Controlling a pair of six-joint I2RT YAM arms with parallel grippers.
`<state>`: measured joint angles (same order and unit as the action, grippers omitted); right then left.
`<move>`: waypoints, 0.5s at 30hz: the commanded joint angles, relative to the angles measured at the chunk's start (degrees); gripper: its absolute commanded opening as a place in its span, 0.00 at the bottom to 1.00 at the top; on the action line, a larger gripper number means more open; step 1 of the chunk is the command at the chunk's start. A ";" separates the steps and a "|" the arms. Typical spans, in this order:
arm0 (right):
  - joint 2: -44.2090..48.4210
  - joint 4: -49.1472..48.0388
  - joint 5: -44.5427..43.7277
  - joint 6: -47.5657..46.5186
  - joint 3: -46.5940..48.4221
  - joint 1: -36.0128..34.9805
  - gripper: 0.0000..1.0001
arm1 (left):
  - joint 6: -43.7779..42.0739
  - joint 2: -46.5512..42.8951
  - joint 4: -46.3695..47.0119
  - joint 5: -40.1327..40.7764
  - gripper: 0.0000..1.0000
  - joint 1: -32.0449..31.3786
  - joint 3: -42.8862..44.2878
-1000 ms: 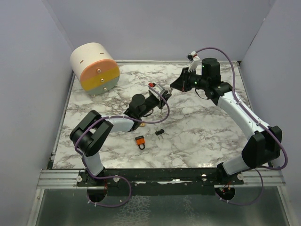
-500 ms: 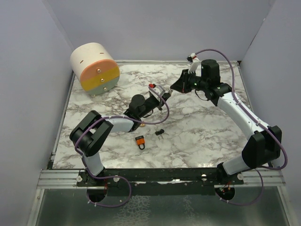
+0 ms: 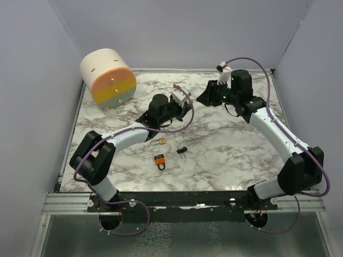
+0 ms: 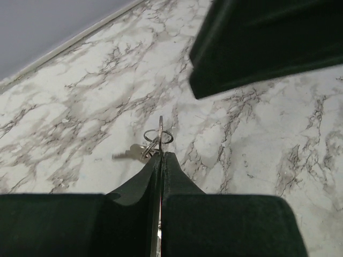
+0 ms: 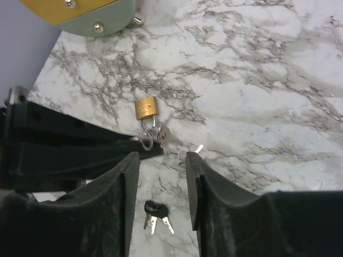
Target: Unlock with the key
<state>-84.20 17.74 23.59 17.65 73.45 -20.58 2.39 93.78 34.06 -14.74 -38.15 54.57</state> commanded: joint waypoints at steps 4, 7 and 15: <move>7.09 -8.59 -3.30 -1.26 -8.47 1.68 0.52 | -4.20 -1.14 -29.56 -5.72 0.00 2.57 12.45; 8.98 -16.96 4.17 -1.20 -14.11 4.31 0.53 | -4.18 -1.03 -32.36 -12.27 0.00 3.97 14.54; 9.32 -34.54 21.31 4.55 -23.11 10.49 0.50 | -0.86 -0.98 -31.65 -25.62 0.00 6.62 15.64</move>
<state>-75.50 -4.19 34.26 19.38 52.34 -11.57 0.05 93.65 4.12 -31.38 -32.18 68.47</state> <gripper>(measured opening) 0.511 0.018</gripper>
